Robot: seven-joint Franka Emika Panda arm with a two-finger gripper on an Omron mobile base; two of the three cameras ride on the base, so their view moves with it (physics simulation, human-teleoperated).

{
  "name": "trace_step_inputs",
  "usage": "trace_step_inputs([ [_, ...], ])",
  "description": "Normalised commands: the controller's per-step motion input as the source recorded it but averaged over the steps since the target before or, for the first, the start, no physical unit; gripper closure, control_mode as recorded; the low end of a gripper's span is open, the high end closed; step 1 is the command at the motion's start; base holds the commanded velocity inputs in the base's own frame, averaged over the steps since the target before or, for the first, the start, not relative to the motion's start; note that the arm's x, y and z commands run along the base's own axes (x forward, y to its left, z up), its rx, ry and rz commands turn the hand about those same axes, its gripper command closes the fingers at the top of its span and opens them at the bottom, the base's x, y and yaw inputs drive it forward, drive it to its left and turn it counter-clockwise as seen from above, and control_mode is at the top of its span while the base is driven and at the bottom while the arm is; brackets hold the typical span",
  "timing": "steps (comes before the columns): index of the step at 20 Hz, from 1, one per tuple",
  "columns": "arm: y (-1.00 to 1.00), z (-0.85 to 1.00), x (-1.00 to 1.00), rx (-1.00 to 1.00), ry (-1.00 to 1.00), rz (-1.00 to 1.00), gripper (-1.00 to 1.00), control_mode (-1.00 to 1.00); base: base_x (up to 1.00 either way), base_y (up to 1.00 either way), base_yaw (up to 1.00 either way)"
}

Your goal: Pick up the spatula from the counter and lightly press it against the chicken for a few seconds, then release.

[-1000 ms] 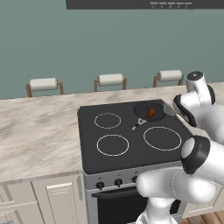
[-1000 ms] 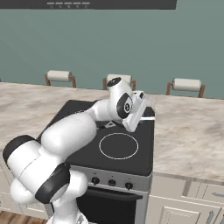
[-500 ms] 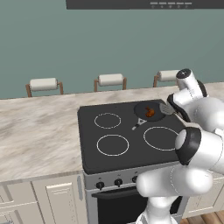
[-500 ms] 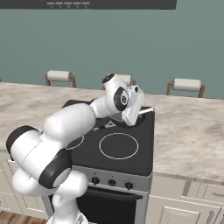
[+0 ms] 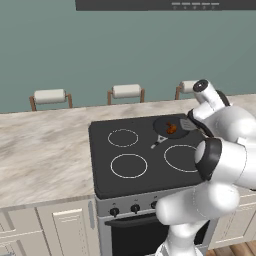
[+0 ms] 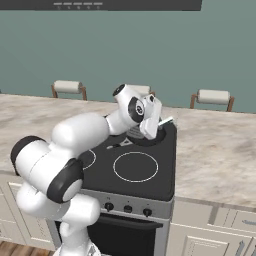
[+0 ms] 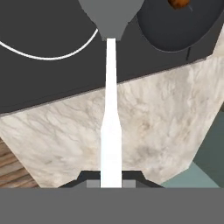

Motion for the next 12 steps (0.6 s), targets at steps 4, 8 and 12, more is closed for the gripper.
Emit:
trace_step_inputs([
  [4, 0.08, 0.10, 0.24, -0.10, 0.01, 0.05, 1.00, -1.00, 0.00, 0.00, 0.00],
  [8, 0.05, 0.09, 0.23, -0.10, 0.00, 0.05, 1.00, -1.00, 0.00, 0.00, 0.00],
  [12, 0.00, 0.02, 0.24, -0.11, 0.01, 0.05, 1.00, -1.00, 0.00, 0.00, 0.00],
])
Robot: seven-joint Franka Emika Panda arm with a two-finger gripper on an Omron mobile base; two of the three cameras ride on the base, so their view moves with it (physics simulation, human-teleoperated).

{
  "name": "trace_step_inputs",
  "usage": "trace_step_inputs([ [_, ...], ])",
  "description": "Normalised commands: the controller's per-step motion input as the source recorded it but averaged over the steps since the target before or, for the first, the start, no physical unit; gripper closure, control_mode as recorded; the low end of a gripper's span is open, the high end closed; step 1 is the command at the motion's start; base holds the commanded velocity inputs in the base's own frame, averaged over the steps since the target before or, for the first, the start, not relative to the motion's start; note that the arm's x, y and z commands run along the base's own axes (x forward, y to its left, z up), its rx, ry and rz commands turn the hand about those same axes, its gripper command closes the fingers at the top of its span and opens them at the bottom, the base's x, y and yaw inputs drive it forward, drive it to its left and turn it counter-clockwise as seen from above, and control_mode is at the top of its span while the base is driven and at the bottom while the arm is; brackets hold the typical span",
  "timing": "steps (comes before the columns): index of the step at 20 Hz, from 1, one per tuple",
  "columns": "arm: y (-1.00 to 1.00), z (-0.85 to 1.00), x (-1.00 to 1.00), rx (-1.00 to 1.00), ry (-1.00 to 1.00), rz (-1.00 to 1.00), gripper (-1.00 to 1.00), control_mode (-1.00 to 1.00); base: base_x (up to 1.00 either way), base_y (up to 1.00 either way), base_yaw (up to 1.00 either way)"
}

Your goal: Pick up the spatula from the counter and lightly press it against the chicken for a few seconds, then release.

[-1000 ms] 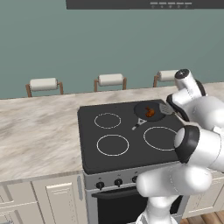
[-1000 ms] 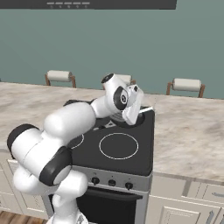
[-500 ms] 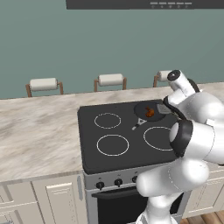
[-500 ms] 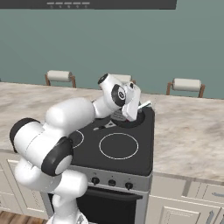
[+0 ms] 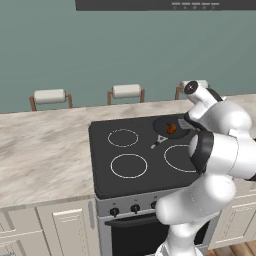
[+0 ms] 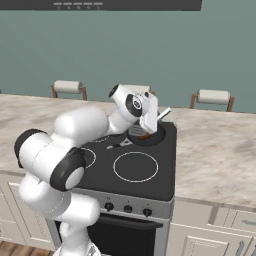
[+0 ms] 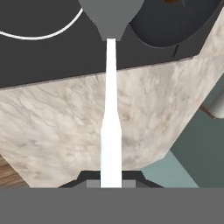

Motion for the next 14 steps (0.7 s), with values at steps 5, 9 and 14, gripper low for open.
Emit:
trace_step_inputs([
  [5, 0.00, 0.00, 0.23, -0.10, 0.03, 0.04, 1.00, -1.00, 0.00, 0.00, 0.00],
  [9, 0.06, 0.00, 0.16, -0.06, 0.03, 0.04, 1.00, -1.00, 0.00, 0.00, 0.00],
  [14, 0.06, 0.01, 0.15, -0.01, 0.01, 0.03, 1.00, -1.00, 0.00, 0.00, 0.00],
])
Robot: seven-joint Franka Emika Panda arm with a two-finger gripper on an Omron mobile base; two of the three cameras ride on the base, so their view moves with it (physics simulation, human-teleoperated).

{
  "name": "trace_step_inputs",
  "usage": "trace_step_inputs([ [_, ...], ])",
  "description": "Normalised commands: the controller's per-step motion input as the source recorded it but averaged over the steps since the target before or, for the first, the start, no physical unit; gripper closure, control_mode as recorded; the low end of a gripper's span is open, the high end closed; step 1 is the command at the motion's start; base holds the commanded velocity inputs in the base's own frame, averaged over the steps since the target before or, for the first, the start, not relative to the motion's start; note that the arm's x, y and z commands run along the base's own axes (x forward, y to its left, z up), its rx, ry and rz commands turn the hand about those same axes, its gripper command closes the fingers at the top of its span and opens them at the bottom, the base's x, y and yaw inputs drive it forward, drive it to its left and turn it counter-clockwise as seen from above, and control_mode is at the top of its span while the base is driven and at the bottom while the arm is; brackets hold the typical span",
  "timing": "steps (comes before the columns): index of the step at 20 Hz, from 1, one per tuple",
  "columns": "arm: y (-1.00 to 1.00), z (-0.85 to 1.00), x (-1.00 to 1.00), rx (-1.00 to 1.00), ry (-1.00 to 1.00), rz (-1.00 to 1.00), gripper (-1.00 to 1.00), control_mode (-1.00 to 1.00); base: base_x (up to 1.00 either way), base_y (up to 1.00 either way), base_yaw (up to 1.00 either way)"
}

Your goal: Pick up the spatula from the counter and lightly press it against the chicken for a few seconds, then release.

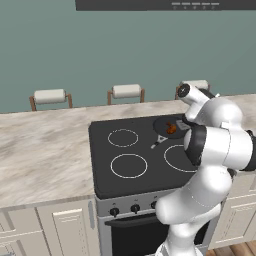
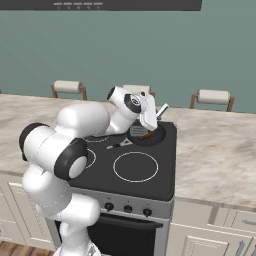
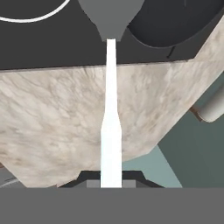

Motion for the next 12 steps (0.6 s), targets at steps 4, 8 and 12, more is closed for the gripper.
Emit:
trace_step_inputs([
  [4, 0.05, 0.04, 0.17, 0.01, 0.00, 0.00, 1.00, -1.00, 0.00, 0.00, 0.00],
  [8, 0.05, 0.01, 0.18, 0.00, 0.00, 0.00, 1.00, -1.00, 0.00, 0.00, 0.00],
  [12, 0.06, 0.00, 0.14, 0.00, 0.00, 0.00, 1.00, -1.00, 0.00, 0.00, 0.00],
])
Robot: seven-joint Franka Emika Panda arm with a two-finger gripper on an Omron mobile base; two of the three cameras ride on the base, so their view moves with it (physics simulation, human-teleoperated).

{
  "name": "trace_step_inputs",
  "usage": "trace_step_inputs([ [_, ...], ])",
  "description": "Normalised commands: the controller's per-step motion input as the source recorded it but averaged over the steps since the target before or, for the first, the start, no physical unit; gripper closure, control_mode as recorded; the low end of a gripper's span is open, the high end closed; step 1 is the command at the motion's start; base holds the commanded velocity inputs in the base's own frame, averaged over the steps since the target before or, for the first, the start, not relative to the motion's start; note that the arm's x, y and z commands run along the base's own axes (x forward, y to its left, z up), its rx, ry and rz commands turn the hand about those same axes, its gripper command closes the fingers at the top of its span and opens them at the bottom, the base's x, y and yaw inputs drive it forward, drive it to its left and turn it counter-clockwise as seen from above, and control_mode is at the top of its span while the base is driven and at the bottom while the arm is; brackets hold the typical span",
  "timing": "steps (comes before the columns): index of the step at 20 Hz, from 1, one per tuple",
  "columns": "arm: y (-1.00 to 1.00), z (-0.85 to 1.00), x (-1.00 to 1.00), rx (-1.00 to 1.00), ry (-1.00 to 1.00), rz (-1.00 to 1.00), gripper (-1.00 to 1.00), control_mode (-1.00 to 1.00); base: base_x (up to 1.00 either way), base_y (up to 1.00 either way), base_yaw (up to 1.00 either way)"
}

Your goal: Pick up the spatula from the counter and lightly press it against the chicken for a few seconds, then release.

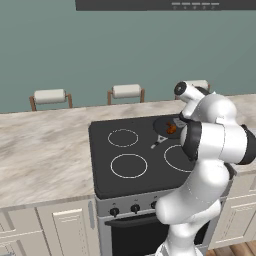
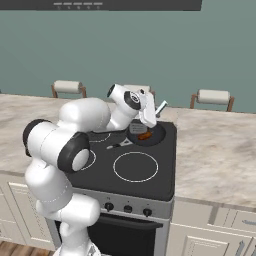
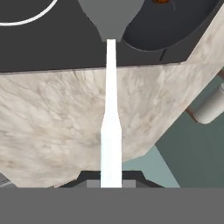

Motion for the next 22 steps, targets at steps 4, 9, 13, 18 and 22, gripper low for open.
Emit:
trace_step_inputs([
  [4, 0.02, 0.00, 0.08, 0.00, 0.00, 0.00, 1.00, -1.00, 0.00, 0.00, 0.00],
  [9, 0.00, 0.00, 0.10, 0.00, 0.00, 0.00, 1.00, -1.00, 0.00, 0.00, 0.00],
  [13, 0.00, 0.00, 0.08, 0.00, 0.00, 0.00, 1.00, -1.00, 0.00, 0.00, 0.00],
  [18, 0.00, -0.01, 0.07, 0.00, 0.00, 0.00, 1.00, -1.00, 0.00, 0.00, 0.00],
  [22, 0.00, -0.09, 0.01, 0.00, 0.00, 0.00, 1.00, -1.00, 0.00, 0.00, 0.00],
])
